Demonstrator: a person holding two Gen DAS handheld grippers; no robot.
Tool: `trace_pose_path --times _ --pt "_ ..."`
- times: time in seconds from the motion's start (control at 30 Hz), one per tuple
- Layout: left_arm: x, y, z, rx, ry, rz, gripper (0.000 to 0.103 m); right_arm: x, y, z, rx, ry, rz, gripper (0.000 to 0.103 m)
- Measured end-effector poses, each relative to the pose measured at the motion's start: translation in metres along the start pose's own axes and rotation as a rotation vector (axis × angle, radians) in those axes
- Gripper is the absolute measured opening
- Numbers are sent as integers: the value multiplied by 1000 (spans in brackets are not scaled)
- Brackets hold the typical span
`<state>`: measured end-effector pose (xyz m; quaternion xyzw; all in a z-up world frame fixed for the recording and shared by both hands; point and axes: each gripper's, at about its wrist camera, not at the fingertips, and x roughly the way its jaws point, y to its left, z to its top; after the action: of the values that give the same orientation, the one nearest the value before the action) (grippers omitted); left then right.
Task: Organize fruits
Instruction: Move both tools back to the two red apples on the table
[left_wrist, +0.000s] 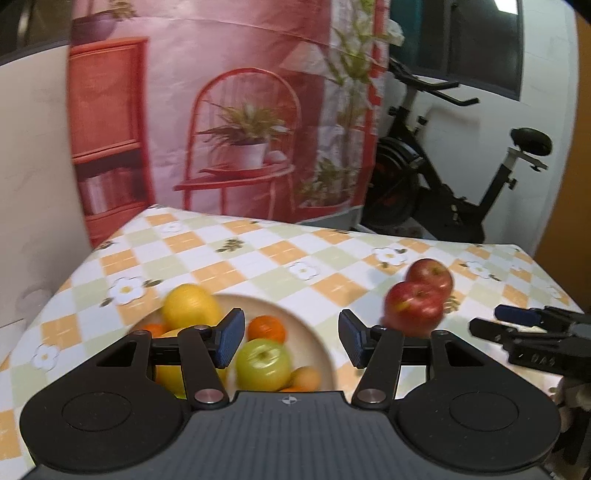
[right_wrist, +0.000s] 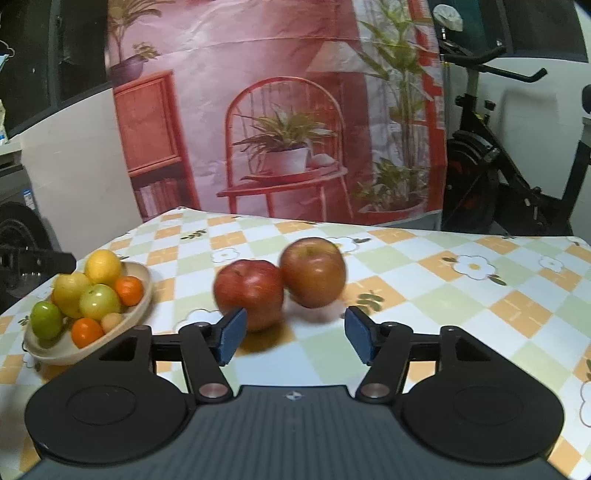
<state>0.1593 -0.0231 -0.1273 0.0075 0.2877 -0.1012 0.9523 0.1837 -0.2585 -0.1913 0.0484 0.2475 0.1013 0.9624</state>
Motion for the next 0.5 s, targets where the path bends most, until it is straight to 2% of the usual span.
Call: trace_pose_path --times 0.37,0.5 --pt "40 -23 17 -6 45 -107 59 18 2 -2 -34 18 34 67" --pt "57 -30 21 -6 70 -171 58 29 11 -1 -86 36 57 67"
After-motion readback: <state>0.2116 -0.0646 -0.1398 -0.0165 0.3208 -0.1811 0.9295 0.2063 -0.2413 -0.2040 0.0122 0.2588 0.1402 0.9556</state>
